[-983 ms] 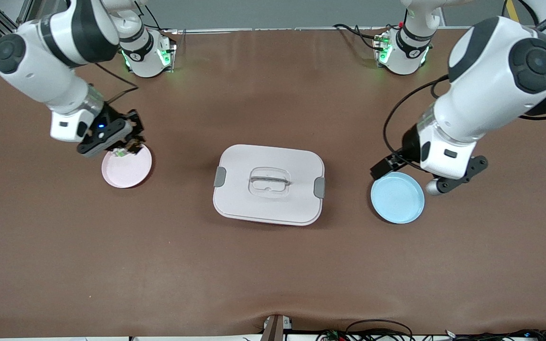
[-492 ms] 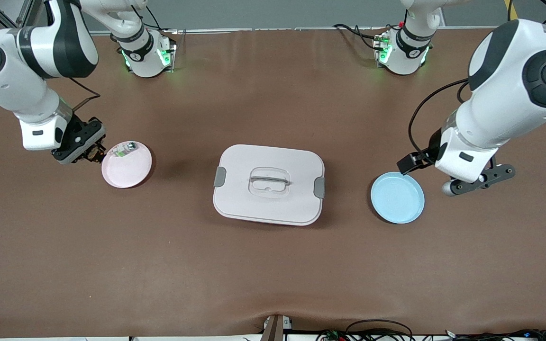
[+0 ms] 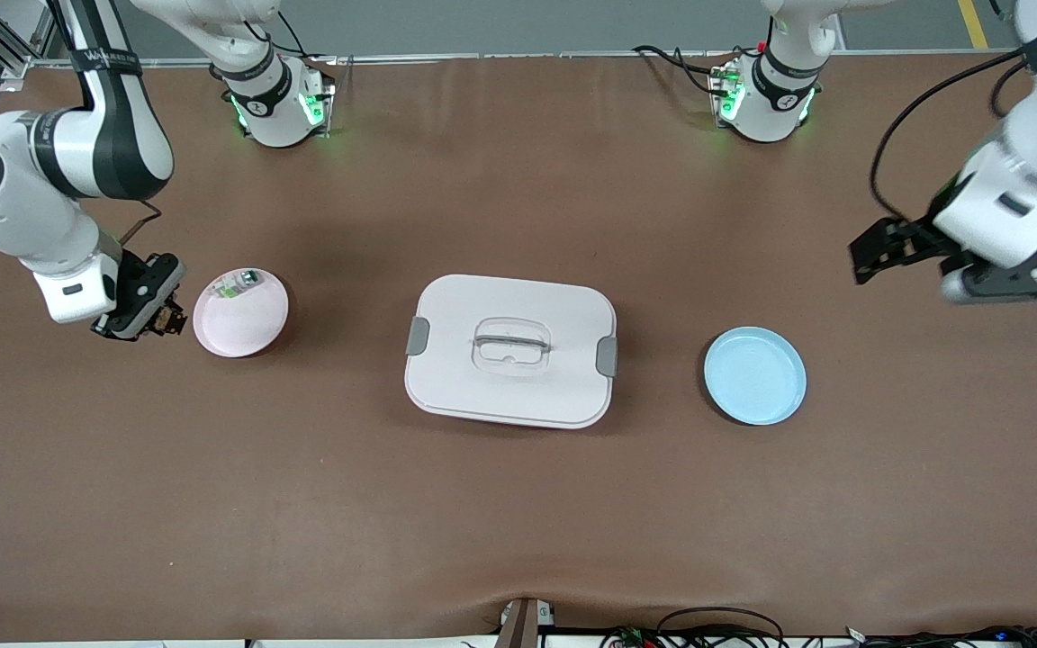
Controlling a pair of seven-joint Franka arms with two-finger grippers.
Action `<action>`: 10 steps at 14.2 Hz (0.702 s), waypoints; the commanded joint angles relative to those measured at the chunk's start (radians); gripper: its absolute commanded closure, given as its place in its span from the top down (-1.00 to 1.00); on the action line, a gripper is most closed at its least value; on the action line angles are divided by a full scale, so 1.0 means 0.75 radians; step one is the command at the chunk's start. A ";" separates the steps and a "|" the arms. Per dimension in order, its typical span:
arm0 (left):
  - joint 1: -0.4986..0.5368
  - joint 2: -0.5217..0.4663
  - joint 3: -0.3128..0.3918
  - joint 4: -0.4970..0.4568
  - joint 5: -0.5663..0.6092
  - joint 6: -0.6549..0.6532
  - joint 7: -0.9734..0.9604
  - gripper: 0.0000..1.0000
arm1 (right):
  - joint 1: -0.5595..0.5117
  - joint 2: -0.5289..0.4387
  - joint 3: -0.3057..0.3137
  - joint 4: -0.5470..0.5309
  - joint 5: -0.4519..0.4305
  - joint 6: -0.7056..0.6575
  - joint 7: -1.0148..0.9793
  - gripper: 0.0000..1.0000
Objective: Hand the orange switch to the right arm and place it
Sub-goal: 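Carry the switch with the right gripper over the pink plate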
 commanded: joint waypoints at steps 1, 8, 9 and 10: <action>-0.106 -0.135 0.153 -0.156 -0.025 0.003 0.049 1.00 | -0.021 0.031 0.022 -0.035 -0.062 0.065 -0.017 -1.00; -0.122 -0.152 0.215 -0.144 -0.029 0.003 0.039 1.00 | 0.002 0.047 0.024 -0.225 -0.152 0.323 -0.011 -1.00; -0.118 -0.154 0.221 -0.144 -0.029 0.003 0.035 1.00 | 0.000 0.050 0.024 -0.241 -0.162 0.338 -0.007 -1.00; -0.112 -0.158 0.215 -0.146 -0.033 -0.001 0.037 1.00 | 0.000 0.054 0.024 -0.256 -0.162 0.352 -0.005 -1.00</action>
